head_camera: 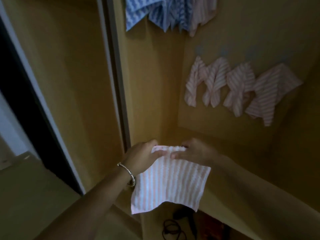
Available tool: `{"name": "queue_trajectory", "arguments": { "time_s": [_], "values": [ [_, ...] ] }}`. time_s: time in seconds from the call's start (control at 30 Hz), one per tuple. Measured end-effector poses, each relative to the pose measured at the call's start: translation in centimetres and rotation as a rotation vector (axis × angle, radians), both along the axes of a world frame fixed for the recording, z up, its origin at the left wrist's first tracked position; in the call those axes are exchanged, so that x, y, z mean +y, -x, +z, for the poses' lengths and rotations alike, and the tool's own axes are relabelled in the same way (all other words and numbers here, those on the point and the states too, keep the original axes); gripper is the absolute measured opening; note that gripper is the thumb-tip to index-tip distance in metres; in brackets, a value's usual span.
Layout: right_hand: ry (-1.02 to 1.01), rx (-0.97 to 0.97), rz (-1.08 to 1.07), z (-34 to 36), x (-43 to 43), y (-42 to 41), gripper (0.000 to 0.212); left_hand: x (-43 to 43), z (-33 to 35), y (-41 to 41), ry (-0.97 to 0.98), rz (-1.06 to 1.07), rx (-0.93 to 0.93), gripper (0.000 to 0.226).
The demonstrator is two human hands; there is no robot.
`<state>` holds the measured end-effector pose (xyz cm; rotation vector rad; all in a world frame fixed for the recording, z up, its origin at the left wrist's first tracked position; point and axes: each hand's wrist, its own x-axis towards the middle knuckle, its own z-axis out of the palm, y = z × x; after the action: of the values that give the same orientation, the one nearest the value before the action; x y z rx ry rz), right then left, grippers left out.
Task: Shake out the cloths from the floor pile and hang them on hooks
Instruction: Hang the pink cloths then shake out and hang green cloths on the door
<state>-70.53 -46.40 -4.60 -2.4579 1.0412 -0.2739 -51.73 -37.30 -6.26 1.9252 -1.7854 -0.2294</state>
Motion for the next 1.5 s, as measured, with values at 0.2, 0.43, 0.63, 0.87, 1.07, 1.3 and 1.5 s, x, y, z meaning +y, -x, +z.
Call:
{"name": "queue_trajectory", "arguments": {
  "time_s": [0.2,0.43,0.63,0.87,1.07,1.3,1.5],
  "values": [
    [0.126,0.011,-0.223,3.2,-5.2,-0.5,0.049,-9.1,3.3,-0.9,0.046,-0.163,0.042,0.036],
    [0.305,-0.012,-0.402,7.6,-9.6,2.9,0.052,-17.5,9.8,2.4,0.203,-0.354,0.074,0.040],
    [0.429,-0.074,-0.489,13.1,-14.9,6.6,0.038,-24.0,16.3,6.5,0.417,-0.436,-0.098,0.025],
    [0.674,-0.286,-0.466,20.8,-20.4,10.2,0.025,-30.8,23.7,10.8,0.676,-0.358,-0.149,0.017],
    [0.949,-0.372,-0.276,26.3,-24.6,11.5,0.013,-35.3,29.3,11.1,0.809,-0.275,-0.194,0.019],
    [1.078,-0.208,-0.265,32.4,-29.0,10.9,0.036,-39.4,37.0,11.1,0.973,-0.231,-0.344,0.039],
    [1.234,-0.196,-0.383,38.9,-33.1,10.2,0.043,-42.4,43.2,10.7,1.117,-0.131,-0.521,0.036]
  ]
}}
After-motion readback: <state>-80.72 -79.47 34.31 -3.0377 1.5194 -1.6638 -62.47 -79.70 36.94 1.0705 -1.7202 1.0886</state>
